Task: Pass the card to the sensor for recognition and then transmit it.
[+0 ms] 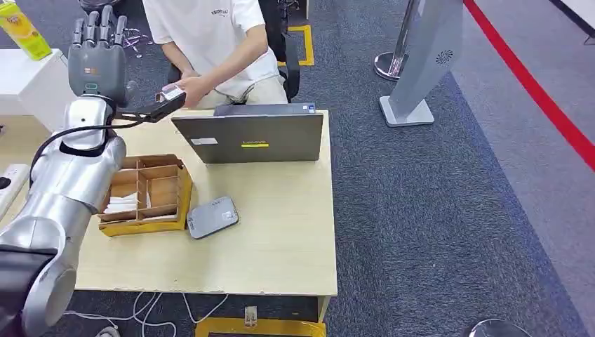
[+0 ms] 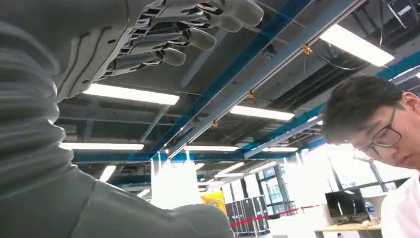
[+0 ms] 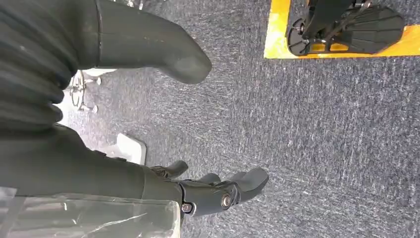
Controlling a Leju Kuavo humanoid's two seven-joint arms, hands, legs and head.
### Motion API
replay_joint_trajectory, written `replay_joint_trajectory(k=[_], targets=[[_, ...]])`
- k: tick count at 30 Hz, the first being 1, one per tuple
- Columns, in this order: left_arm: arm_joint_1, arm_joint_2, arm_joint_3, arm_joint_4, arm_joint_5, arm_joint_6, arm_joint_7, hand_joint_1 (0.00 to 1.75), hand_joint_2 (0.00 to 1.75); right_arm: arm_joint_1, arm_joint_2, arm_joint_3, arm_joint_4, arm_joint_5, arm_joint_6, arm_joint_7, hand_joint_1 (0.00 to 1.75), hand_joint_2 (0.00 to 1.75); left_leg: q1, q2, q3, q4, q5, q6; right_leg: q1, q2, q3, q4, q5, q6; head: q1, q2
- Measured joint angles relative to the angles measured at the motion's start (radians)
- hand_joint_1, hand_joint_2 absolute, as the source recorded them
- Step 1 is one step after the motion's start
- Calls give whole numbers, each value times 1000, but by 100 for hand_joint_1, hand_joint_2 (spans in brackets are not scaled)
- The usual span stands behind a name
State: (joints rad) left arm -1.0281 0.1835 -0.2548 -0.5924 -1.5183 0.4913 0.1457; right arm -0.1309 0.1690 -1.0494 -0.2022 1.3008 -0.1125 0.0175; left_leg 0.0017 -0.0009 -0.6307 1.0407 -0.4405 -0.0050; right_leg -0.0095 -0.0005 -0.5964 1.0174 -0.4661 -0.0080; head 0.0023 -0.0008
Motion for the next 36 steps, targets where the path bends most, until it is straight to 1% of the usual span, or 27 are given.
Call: replay_joint_trajectory(k=[2,4,5,6,8,12,13,14,15,16,18,19,20,22,23,24,26,28,29,30,31,32,33,34,35,36], targets=[[2,0,2,0,15,0,-19,0,175,1,0,0,0,-8,-1,-1,0,175,0,0,0,0,0,0,0,0,0,0,0,0,0,0],[27,11,9,-22,57,0,-65,0,175,5,0,-1,0,-21,-3,-9,0,175,0,0,-1,-1,0,0,0,0,1,1,0,0,0,0],[57,31,14,-51,83,-2,-86,0,175,8,0,-2,0,-29,-4,-12,0,175,0,2,0,-1,0,0,0,3,1,1,0,0,0,0],[97,56,18,-130,145,-21,-121,0,175,12,0,-4,0,-38,-6,-18,0,175,0,6,0,-2,-1,-1,0,7,1,1,0,0,1,0],[166,117,31,-231,230,-56,-157,0,175,21,0,-5,0,-44,-8,-19,0,175,0,10,0,-2,-2,-2,0,11,-1,2,0,0,1,0],[168,117,31,-231,231,-56,-157,0,175,21,0,-5,0,-44,-8,-19,0,175,0,10,1,-3,-2,-2,0,11,-1,2,0,0,1,0],[267,226,89,-377,343,-92,-197,0,175,32,0,-9,0,-51,-11,-19,0,175,0,16,1,-4,-3,-4,0,17,-3,2,-1,-1,-1,0],[456,441,277,-533,602,-171,-247,0,175,42,-2,-13,0,-49,-16,-21,0,175,0,22,7,-8,-9,-12,0,24,-2,2,-5,-8,2,0],[514,505,360,-544,693,-204,-315,0,175,44,-3,-13,0,-46,-16,-21,0,175,0,27,9,-8,-11,-12,0,29,-2,2,-6,-9,-1,0],[557,558,450,-543,751,-231,-372,0,175,50,-6,-13,0,-40,-16,-16,0,175,1,28,9,-8,-11,-12,0,31,-3,2,-7,-9,-6,0],[616,611,606,-523,796,-276,-443,0,175,57,-13,-13,0,-24,-16,11,0,175,2,23,7,-8,-12,-11,1,25,-2,2,-11,-8,-6,0],[639,628,658,-503,804,-290,-467,0,175,57,-16,-12,0,-15,-16,23,0,175,1,21,8,-8,-12,-11,1,23,-1,2,-12,-9,-5,0],[656,653,738,-455,814,-302,-497,0,175,56,-21,-10,0,1,-16,45,0,175,2,18,7,-8,-12,-11,1,21,-1,2,-13,-9,-6,0],[686,680,828,-353,831,-289,-517,0,175,53,-27,-4,0,21,-14,77,0,175,3,15,6,-9,-12,-12,3,17,1,2,-14,-9,-3,0],[710,706,894,-262,850,-271,-512,0,175,51,-33,-2,0,28,-14,99,0,175,3,16,7,-9,-14,-14,3,18,1,2,-14,-10,-2,0],[729,718,950,-199,872,-262,-506,0,175,52,-36,-1,0,31,-14,121,0,175,3,18,9,-9,-15,-14,3,21,2,2,-13,-11,-6,0],[754,735,1058,-77,947,-279,-488,0,175,56,-45,-1,0,37,-14,157,0,175,3,18,9,-9,-15,-14,3,20,2,1,-14,-10,-7,0],[784,736,1161,26,1046,-320,-445,0,175,57,-55,-1,0,38,-10,176,0,175,3,13,9,-9,-15,-13,3,14,4,1,-16,-10,-6,0],[801,727,1210,67,1101,-338,-428,0,175,55,-56,-1,0,38,-5,179,0,175,3,12,9,-9,-16,-12,3,13,5,0,-16,-11,-6,0],[820,697,1271,105,1171,-362,-410,0,175,54,-61,-1,0,36,-1,171,0,175,1,11,11,-9,-16,-11,2,12,6,-1,-17,-9,-5,0],[834,649,1324,131,1232,-389,-399,0,175,55,-63,-1,0,35,1,157,0,175,-1,9,13,-10,-16,-10,0,11,8,-1,-19,-7,-4,0],[854,607,1383,155,1289,-418,-406,0,175,55,-66,-2,0,35,1,145,0,175,-5,7,16,-10,-17,-9,-5,9,10,-1,-20,-6,-5,0],[874,540,1430,179,1318,-436,-431,0,175,55,-66,-2,0,33,1,137,0,175,-6,7,18,-11,-18,-8,-6,8,12,-1,-22,-3,-7,0],[891,496,1466,204,1328,-440,-468,0,175,54,-66,-1,0,29,1,135,0,175,-6,6,19,-11,-19,-6,-6,7,13,-1,-22,-3,-7,0],[904,440,1491,230,1331,-442,-498,0,175,53,-67,-1,0,27,1,133,0,175,-3,6,18,-9,-19,-6,-4,7,13,-1,-22,-4,-7,0],[914,415,1507,248,1334,-442,-510,0,175,52,-67,-2,0,27,0,132,0,175,0,5,16,-7,-19,-6,-1,6,14,-2,-22,-3,-5,0]])
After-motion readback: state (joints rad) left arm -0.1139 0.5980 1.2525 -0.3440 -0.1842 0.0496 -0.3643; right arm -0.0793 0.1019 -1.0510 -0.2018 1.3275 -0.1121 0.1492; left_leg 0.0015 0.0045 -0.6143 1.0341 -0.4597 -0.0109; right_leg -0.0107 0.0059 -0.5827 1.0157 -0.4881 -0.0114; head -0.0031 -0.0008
